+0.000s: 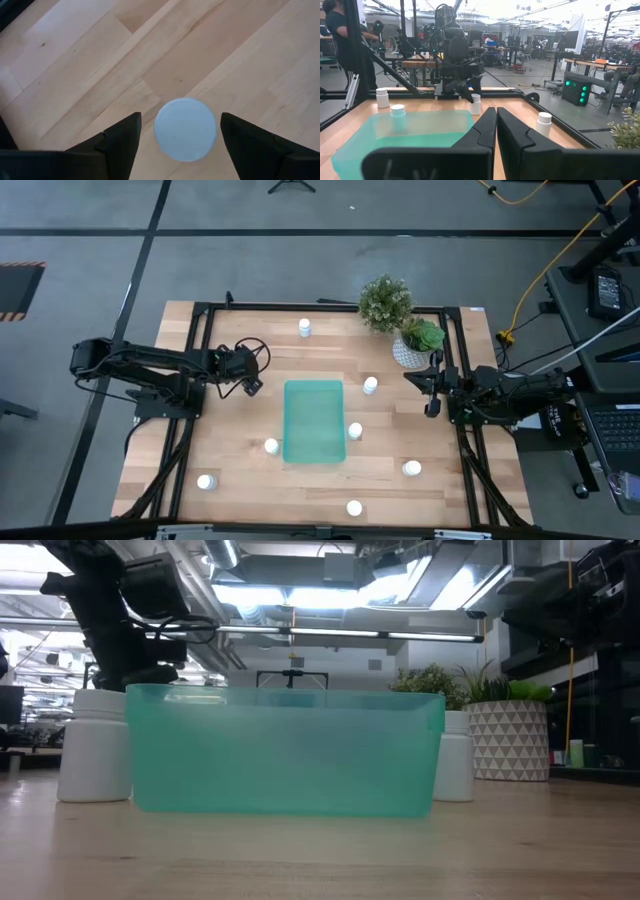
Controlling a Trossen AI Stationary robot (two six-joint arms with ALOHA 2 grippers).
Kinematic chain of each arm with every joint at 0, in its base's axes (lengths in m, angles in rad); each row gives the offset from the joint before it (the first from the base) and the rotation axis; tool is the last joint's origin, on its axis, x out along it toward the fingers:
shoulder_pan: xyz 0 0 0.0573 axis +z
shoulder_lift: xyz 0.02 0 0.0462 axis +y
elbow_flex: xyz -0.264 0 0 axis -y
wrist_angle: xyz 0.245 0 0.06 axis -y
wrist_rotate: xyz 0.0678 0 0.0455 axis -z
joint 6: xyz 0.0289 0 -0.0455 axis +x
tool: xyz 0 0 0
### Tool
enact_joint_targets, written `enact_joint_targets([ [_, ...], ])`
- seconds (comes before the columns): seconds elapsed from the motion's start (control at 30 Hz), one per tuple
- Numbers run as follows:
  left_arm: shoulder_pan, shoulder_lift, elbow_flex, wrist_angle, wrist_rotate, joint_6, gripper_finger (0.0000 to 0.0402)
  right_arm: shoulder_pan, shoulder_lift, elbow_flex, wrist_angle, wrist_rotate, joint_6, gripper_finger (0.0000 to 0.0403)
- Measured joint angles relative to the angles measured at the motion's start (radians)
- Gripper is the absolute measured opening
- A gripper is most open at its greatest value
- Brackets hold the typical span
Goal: Pick and place pill bottles into a basket
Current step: Put the white pill bottle into the green bin
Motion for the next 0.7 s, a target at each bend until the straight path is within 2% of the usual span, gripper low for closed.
enact_joint_targets([
  [0.43, 0.000, -0.002, 0.000, 0.005, 0.026, -0.001, 0.0167, 0.000, 0.000, 0.000, 0.000, 0.000, 0.000, 0.0019],
  [0.7, 0.000, -0.002, 0.000, 0.026, 0.055, 0.047, 0.0159, 0.000, 0.000, 0.000, 0.000, 0.000, 0.000, 0.0019],
])
